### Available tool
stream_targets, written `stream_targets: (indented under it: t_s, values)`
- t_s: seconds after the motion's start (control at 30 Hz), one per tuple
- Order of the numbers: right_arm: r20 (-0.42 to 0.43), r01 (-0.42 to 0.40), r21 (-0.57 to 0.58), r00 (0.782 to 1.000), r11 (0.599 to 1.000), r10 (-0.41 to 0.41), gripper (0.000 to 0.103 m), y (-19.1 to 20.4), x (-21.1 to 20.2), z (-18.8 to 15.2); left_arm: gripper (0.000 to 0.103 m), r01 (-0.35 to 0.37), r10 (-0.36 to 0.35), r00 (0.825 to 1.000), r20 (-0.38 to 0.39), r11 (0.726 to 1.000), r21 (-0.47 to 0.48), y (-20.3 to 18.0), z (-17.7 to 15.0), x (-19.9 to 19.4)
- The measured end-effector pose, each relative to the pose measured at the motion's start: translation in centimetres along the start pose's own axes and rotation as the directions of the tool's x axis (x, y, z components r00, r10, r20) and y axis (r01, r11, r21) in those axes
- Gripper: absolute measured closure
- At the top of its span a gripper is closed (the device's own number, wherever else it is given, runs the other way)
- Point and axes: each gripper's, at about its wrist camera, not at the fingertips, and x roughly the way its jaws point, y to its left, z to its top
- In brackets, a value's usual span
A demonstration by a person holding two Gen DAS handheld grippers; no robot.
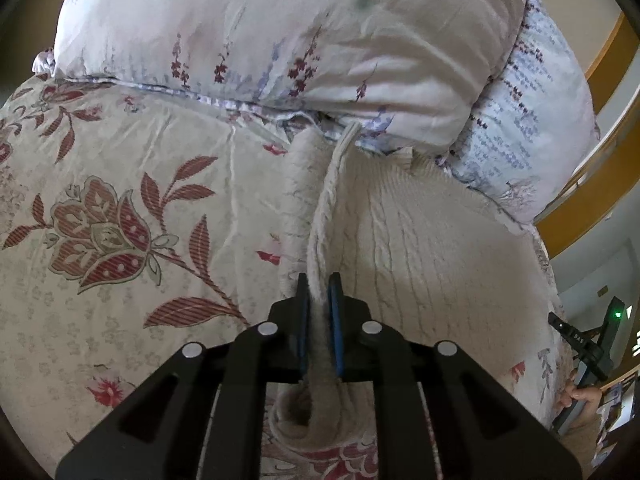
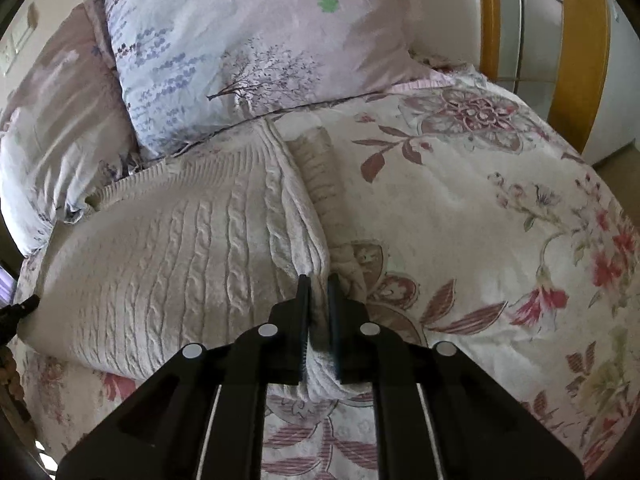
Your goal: Fold small clothes
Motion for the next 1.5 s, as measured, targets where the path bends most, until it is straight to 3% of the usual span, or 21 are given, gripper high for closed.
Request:
stream_targets:
  t_s: [0.13,0.2,0.4,0.53,0.6,0.67,0.77,0.8,0.9,1.1,1.23,1.5]
  values:
    - [0.076,-0.030,-0.031,0.997,0.999,0.033,0.065,1.4,-1.8,0.6,0.070,0.051,-0.051,0.996,0.076,0.999,0.001,-0.8,0.2,-2.0]
    - [0.085,-0.048,-0.092,0.995,0.995,0.056,0.064,3.1,-2.0,0.7,0.063,0.067,-0.071,0.992,0.102,0.997,0.042,-2.0,0.1,-2.6]
    - [0.026,-0.090,-0.247,0.995,0.965,0.100,0.063,8.6,-0.2,0.1,0.059,0.046,-0.058,0.996,0.068,0.985,0.164,-5.5,-0.8,-1.0]
    - [0.000,-0.010,-0.347,1.000,0.938,0.011,0.051,10.5,2.3,-1.0,0.059,0.019,-0.017,1.000,-0.012,0.986,0.168,-5.0,-2.0,1.4]
    - [0.043,0.035,-0.393,0.999,0.919,-0.020,0.044,10.9,2.4,-1.3,0.059,0.010,-0.012,1.000,0.009,0.980,0.197,-4.9,-2.4,1.3]
    - [0.031,0.043,-0.375,0.999,0.926,-0.033,0.036,10.5,2.6,-0.8,0.056,0.010,-0.011,1.000,0.007,0.978,0.206,-5.1,-2.5,1.2]
    - [0.002,0.006,-0.327,1.000,0.945,-0.006,0.035,9.7,2.6,0.0,0.051,0.067,-0.071,0.997,0.020,0.987,0.149,-4.3,-1.7,0.3]
    - [0.006,0.001,-0.314,1.000,0.949,0.001,0.035,9.7,2.3,0.0,0.043,0.079,-0.085,0.995,0.048,0.990,0.114,-3.6,-1.2,-0.4]
    - [0.037,-0.025,-0.307,0.999,0.951,0.038,0.035,10.3,1.5,0.0,0.034,0.077,-0.081,0.991,0.104,0.996,0.039,-2.1,0.3,-1.4]
    - [0.032,-0.063,-0.318,0.997,0.946,0.077,0.035,12.3,2.1,0.3,0.033,0.099,-0.095,0.995,0.038,0.987,-0.129,1.3,2.8,0.4]
    - [0.017,-0.050,-0.334,0.998,0.941,0.059,0.035,13.4,3.0,0.4,0.035,0.122,-0.127,0.992,-0.010,0.969,-0.214,2.5,3.2,2.1]
    - [0.001,-0.025,-0.363,1.000,0.931,0.027,0.033,13.9,4.0,-0.2,0.043,0.180,-0.192,0.981,-0.015,0.943,-0.281,2.6,3.1,3.4]
